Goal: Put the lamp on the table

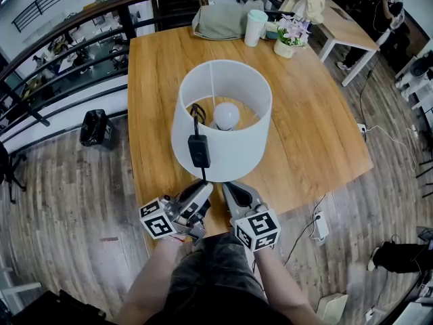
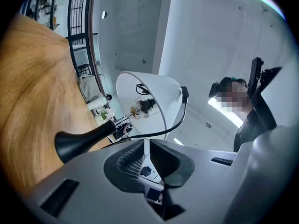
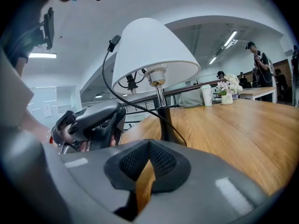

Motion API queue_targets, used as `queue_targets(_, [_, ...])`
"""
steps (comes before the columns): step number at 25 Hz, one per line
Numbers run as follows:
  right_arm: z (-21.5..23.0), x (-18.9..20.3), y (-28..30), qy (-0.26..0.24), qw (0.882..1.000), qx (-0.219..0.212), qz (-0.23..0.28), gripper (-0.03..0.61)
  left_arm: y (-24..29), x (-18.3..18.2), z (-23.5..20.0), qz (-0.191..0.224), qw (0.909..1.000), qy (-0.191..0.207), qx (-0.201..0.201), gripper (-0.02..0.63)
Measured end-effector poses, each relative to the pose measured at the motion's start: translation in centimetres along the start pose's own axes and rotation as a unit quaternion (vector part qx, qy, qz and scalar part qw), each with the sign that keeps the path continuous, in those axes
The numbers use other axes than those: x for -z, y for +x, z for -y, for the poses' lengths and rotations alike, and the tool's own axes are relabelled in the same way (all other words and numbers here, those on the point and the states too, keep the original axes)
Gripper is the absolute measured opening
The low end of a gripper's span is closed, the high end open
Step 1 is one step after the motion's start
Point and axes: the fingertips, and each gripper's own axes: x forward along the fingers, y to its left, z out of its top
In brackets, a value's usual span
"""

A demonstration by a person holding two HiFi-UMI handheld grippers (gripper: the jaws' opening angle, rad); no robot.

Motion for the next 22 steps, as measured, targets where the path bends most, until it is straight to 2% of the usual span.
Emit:
queue_targets(2, [-0.2,0.0,-0.1,-0.001,1.0,0.001,0.002,0.008,-0.2,0.3,-0.5,-0.011,0.9992,0.022,-0.031,-0.003])
queue_targets(5, [-0.4,-0.2,-0.3,-0.001,1.0,0.003,0.006,0.008,-0.5,0.8,-1.0,-0.034,0.9951,0.063,-0.069,-0.003])
queue_targets(9, [-0.9,-0.8,-0.8,-0.003,1.0,0.006,0.017,0.008,-0.8,1.3,-1.2,-0.065,0.9843,0.123,-0.109,-0.003])
queue_targets(13, [-1.4,-1.4,-1.4,-0.008,0.999,0.009,0.032,0.008,-1.0,1.7,-0.9,-0.089,0.9721,0.177,-0.125,-0.003])
queue_targets(18, [-1.8,-2.8,-2.8,-0.02,0.998,0.012,0.062,0.008,-1.2,1.8,0.2,-0.109,0.9522,0.25,-0.138,-0.003])
queue_targets(22, [-2.5,-3.6,-3.9,-0.028,0.997,0.017,0.076,0.008,-1.6,1.6,1.3,-0.113,0.9401,0.285,-0.149,-0.003])
